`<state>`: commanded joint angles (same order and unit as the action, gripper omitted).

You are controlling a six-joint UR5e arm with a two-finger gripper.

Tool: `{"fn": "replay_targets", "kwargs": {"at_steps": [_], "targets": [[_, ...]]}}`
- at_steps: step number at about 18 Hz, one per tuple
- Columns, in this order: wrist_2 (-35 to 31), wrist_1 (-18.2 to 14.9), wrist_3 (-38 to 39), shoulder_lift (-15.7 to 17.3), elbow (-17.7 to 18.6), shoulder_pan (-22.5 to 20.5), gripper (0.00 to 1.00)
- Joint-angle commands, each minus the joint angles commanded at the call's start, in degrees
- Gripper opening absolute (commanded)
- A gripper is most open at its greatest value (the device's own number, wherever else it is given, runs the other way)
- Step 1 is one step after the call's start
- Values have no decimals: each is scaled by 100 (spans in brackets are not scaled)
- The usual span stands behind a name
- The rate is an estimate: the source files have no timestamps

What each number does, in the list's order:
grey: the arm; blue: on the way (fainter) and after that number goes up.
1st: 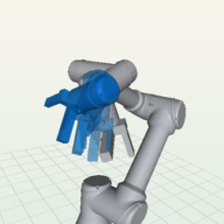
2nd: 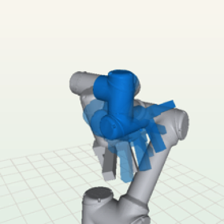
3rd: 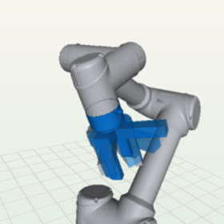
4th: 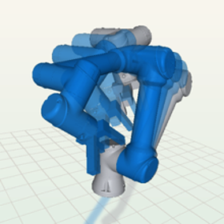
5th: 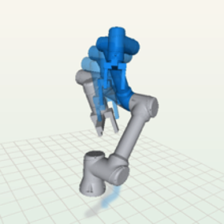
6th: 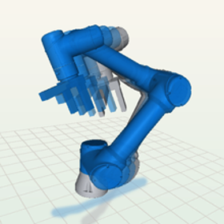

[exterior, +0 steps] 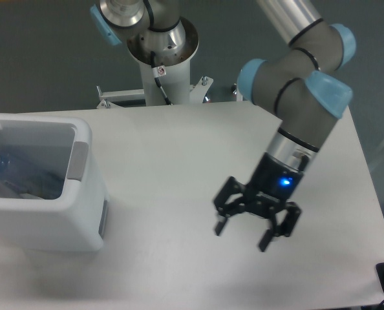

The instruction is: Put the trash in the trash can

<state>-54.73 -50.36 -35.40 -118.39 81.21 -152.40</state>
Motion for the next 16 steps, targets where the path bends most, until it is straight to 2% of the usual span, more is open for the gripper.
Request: {"fn": "replay_targets", "kwargs": {"at_steps": [4,6,8,10,16], "targets": [[-652,-35,-738,61,87,8,100],[-1116,-376,-1475,96,201,61,100],[-1819,-947,-2520,176,229,149,100],[-2844,-1299,-3145,184,158,297,100],[-3632,-1318,-4289,176,272,334,100]]}}
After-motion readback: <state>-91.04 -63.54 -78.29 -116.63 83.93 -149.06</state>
